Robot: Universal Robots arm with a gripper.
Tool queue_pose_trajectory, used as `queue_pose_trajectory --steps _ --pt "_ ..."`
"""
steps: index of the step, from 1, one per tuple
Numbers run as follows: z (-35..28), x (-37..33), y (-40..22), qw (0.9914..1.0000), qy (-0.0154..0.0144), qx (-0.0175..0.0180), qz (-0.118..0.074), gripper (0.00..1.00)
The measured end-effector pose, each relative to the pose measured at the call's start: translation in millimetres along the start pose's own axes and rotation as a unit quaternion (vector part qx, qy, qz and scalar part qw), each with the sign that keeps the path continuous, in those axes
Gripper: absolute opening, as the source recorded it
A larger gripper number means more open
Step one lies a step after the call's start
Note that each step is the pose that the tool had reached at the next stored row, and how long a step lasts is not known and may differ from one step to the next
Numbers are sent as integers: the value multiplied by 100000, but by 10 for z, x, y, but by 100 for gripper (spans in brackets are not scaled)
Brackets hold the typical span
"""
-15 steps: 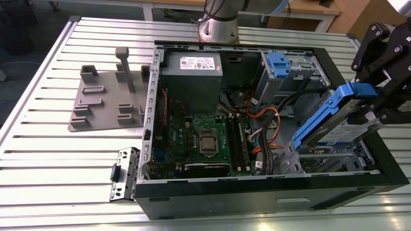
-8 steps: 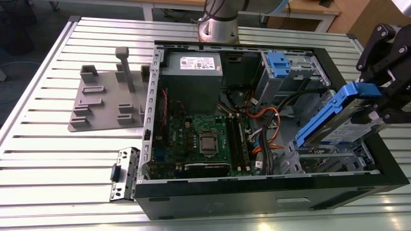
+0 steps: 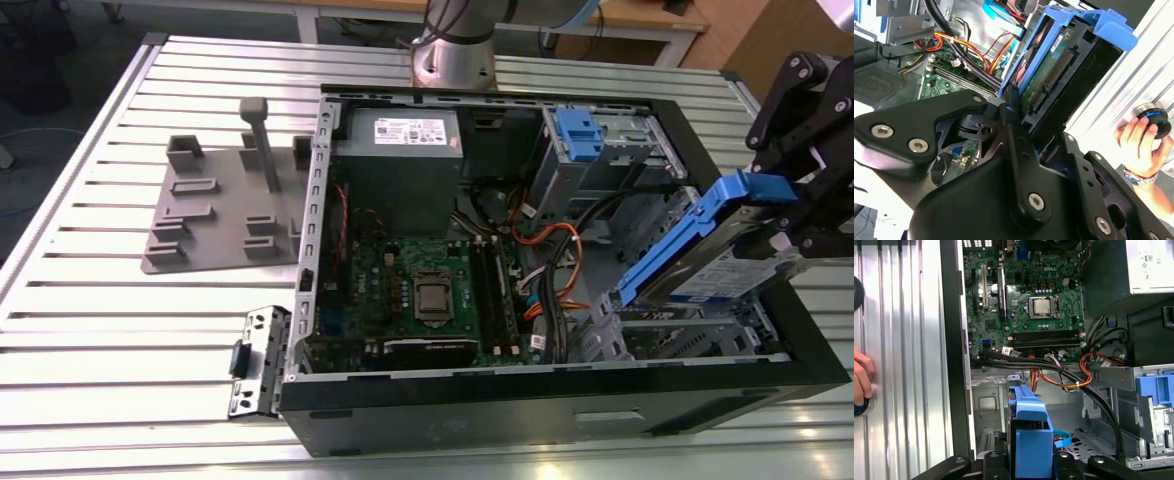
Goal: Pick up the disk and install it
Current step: 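Pick up the disk, then insert the disk into the insertion slot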
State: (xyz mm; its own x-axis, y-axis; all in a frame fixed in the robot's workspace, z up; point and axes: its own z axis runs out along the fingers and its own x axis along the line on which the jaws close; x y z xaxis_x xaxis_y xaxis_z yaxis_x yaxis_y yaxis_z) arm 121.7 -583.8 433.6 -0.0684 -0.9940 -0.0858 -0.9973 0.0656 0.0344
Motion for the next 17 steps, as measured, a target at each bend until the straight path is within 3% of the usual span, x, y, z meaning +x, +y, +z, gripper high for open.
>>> queue_pose_trajectory --steps 11,17 --pt "1 0 0 100000 40 -7 -105 36" --pt "6 1 1 99992 681 -48 -1047 36"
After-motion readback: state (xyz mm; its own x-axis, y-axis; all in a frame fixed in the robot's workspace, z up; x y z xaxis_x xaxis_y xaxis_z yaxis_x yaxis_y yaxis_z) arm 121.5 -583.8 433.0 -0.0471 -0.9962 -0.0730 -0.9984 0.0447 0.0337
